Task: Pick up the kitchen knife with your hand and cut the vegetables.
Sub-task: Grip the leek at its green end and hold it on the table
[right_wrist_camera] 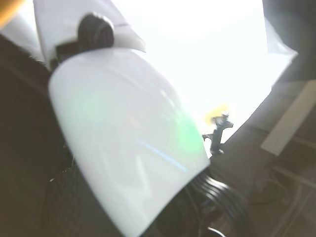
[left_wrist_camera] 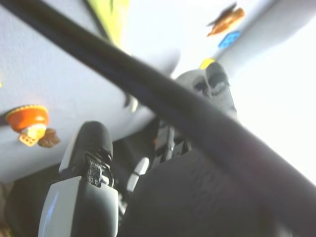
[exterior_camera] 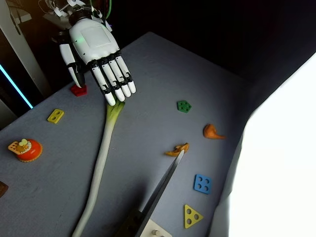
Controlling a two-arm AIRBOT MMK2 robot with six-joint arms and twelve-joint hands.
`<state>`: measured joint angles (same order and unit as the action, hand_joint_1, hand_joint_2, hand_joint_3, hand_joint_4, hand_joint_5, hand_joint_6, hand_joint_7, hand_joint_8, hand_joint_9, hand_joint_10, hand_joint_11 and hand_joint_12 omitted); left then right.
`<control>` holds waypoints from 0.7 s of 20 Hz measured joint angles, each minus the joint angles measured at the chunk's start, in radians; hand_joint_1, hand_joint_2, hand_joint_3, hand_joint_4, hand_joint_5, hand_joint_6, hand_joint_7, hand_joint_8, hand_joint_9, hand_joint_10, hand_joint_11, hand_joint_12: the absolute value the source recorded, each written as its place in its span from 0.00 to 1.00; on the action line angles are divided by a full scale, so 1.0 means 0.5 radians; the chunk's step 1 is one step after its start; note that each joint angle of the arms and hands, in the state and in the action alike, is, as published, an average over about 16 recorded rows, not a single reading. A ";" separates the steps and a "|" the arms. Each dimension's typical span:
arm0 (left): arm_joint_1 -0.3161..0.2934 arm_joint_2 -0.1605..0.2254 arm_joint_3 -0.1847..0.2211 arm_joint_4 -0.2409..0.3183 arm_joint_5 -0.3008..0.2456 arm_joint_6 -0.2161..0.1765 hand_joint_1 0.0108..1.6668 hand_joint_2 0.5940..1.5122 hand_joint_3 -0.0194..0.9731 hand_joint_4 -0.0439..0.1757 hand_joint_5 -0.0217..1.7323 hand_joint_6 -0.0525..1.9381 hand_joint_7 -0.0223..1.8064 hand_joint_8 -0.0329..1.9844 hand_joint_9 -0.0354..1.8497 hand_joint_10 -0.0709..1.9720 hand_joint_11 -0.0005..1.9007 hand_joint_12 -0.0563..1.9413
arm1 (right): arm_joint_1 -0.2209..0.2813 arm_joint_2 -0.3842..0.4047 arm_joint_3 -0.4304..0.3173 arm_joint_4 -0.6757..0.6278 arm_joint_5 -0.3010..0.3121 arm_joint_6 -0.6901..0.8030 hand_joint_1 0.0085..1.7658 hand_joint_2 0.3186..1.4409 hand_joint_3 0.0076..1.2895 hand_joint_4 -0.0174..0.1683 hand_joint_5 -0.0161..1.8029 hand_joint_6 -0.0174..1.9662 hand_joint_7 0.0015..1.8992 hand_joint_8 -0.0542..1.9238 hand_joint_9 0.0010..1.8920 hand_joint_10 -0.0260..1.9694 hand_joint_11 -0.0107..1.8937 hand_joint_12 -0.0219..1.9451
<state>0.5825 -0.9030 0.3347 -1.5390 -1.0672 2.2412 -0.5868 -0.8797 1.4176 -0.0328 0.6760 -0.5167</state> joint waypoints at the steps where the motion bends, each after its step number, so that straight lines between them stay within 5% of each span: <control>1: 0.010 -0.003 -0.006 0.001 -0.021 -0.018 0.20 0.87 0.02 0.30 0.04 0.03 0.04 0.01 0.05 0.04 0.01 0.12 | -0.019 -0.042 0.068 -0.026 0.014 0.046 0.64 0.64 0.01 0.28 0.02 0.02 0.01 0.03 0.01 0.01 0.02 0.01; 14: 0.199 -0.146 -0.048 0.103 -0.287 -0.256 0.09 0.91 0.02 0.20 0.02 0.03 0.02 0.01 0.03 0.04 0.01 0.03 | -0.039 -0.623 0.905 -0.370 0.024 0.419 0.62 0.63 0.01 0.29 0.02 0.02 0.01 0.03 0.01 0.01 0.02 0.01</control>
<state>0.6822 -0.9760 0.3108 -1.4876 -1.2107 2.1130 -0.6065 -1.1911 1.8701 -0.2180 0.6879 -0.3072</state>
